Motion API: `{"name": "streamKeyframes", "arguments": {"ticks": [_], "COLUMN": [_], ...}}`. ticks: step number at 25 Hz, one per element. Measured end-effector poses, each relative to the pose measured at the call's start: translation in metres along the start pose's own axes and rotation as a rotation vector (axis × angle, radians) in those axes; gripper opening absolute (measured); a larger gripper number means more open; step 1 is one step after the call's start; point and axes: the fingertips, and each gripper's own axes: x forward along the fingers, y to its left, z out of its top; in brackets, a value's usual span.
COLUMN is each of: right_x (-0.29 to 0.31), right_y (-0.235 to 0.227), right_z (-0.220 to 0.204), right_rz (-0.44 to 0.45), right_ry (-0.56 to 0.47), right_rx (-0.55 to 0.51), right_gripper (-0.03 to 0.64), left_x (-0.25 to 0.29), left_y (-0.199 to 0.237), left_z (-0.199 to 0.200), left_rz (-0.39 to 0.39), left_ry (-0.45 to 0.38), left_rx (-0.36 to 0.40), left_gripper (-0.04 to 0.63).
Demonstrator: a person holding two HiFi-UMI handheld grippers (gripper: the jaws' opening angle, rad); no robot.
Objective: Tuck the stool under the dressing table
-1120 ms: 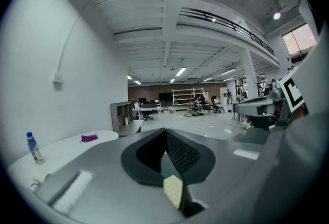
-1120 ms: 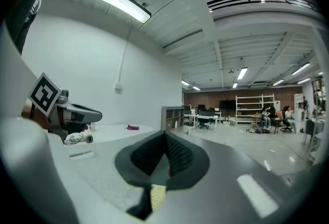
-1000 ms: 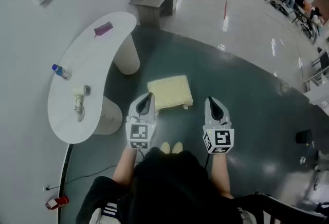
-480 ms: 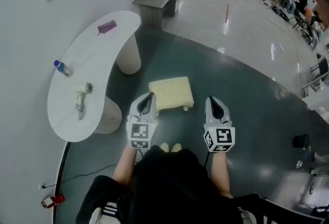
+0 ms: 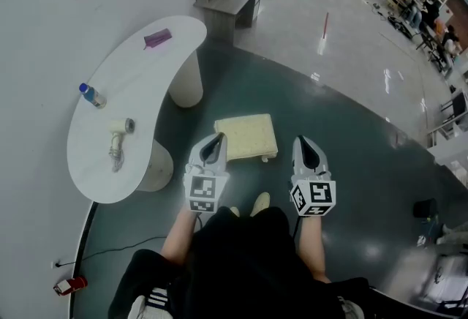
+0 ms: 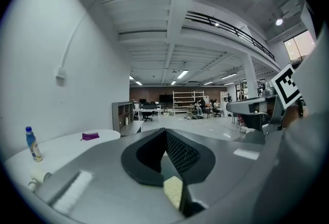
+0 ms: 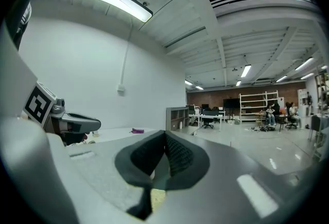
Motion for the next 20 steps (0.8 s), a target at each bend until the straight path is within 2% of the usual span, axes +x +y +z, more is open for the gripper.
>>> {"name": "streamKeyframes", "arguments": {"ticks": [9,20], "right_x": [0.050,0.154], "right_y": [-0.029,-0.096], "right_z": [-0.016,-0.034], "right_rz": [0.023,0.122], "right_ry": [0.030,0.097], "right_rx": [0.008,0.027], "right_gripper": [0.002,0.003], "left_x": [0.048,0.144], "left_y": [0.011,0.021], "left_z": [-0.010,-0.022], "left_rz": [0.033,0.111], "left_ry": [0.037,0.121], "left_rx": [-0.017,-0.054], "left_gripper": [0.006,0.008]}}
